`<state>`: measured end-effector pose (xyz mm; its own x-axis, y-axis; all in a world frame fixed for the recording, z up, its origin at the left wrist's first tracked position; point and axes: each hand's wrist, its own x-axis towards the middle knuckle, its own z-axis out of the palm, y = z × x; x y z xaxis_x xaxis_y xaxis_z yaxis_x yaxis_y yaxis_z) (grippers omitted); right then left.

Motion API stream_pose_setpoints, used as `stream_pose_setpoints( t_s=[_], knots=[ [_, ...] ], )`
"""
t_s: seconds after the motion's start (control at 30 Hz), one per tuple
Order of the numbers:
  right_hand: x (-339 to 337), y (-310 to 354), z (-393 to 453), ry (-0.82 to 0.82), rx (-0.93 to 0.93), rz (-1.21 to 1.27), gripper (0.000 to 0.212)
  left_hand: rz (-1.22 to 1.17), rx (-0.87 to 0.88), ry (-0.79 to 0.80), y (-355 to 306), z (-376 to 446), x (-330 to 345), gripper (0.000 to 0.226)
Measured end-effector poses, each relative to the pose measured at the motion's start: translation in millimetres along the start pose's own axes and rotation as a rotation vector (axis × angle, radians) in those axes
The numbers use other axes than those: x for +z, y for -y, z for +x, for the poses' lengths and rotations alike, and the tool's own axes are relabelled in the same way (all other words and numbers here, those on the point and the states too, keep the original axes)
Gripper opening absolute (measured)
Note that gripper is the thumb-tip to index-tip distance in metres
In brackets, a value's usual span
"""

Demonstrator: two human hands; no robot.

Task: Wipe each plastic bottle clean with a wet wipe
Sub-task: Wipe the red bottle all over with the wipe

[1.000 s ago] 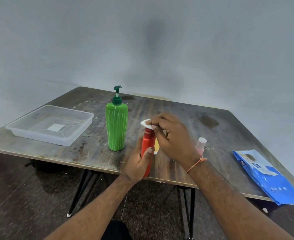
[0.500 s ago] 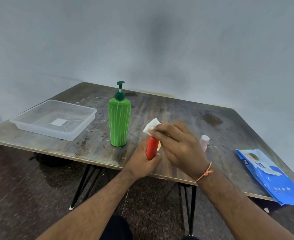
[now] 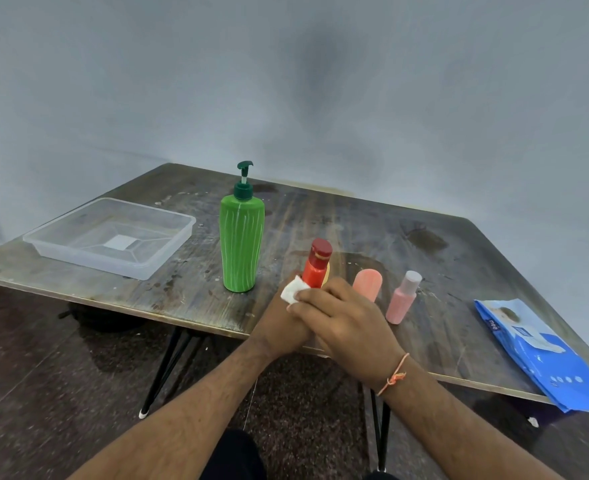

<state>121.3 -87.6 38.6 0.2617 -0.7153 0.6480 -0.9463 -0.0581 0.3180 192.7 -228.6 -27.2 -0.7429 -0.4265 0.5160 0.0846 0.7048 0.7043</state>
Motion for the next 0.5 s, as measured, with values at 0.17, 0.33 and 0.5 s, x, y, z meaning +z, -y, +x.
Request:
stream_pose_setpoints(
  t_s=[0.17,0.33,0.5],
  knots=[
    [-19,-12,19,-0.129,0.056,-0.01,0.019,-0.192,0.029,-0.073,-19,8,-6,0.011],
    [0,-7,-8,-0.021,0.01,0.128,0.014,-0.21,-0.05,0.027,-5,3,-4,0.021],
    [9,-4,-29,-0.087,0.203,0.342,0.023,-0.258,-0.118,0.022,1,0,-4,0.047]
  ],
)
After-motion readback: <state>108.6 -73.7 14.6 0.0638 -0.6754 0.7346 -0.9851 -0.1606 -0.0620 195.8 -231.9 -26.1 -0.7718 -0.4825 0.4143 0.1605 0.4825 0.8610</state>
